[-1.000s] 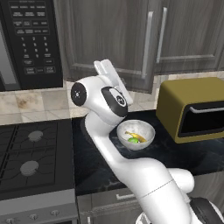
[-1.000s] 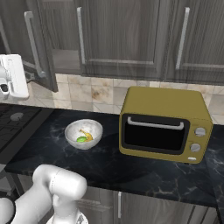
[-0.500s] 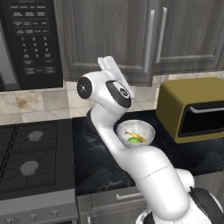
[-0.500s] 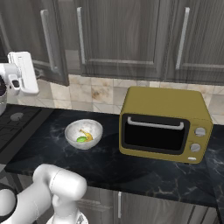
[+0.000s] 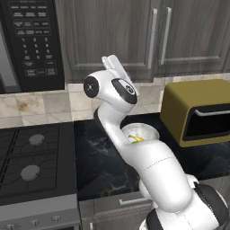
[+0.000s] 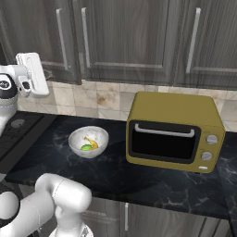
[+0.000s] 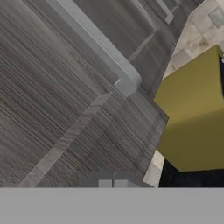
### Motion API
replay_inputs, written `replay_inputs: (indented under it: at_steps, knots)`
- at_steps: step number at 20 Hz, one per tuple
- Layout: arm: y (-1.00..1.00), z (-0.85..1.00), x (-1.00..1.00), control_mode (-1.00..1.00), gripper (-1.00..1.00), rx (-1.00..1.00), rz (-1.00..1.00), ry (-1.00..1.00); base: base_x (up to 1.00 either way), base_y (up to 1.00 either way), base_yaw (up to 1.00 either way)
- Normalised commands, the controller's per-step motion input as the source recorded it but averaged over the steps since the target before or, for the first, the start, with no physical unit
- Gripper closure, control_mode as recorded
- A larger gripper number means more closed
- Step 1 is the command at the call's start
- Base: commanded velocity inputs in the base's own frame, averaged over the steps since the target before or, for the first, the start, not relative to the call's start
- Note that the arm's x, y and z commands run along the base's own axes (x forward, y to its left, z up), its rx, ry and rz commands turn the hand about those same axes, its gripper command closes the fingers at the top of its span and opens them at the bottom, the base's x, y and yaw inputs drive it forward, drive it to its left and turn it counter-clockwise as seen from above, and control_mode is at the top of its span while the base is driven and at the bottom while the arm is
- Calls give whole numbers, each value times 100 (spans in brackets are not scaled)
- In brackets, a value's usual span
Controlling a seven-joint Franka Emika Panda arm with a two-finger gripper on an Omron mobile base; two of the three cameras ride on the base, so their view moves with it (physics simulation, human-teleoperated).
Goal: Open the cabinet. Pick the banana and kiwi from the cabinet and place them into the bowl. Then close the cabinet.
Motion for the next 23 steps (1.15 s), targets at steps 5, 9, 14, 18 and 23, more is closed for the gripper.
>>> replay_inputs:
  at_steps: [5, 9, 14, 18, 23]
  knots:
    - [-17, 0, 37, -100, 100, 0, 0, 0, 0, 0, 0]
    - [-17, 0, 35, -100, 100, 0, 0, 0, 0, 0, 0]
    - [-16, 0, 33, -100, 100, 0, 0, 0, 0, 0, 0]
    - [-11, 0, 21, -100, 100, 0, 0, 0, 0, 0, 0]
    - [-6, 0, 0, -100, 100, -1, 0, 0, 0, 0, 0]
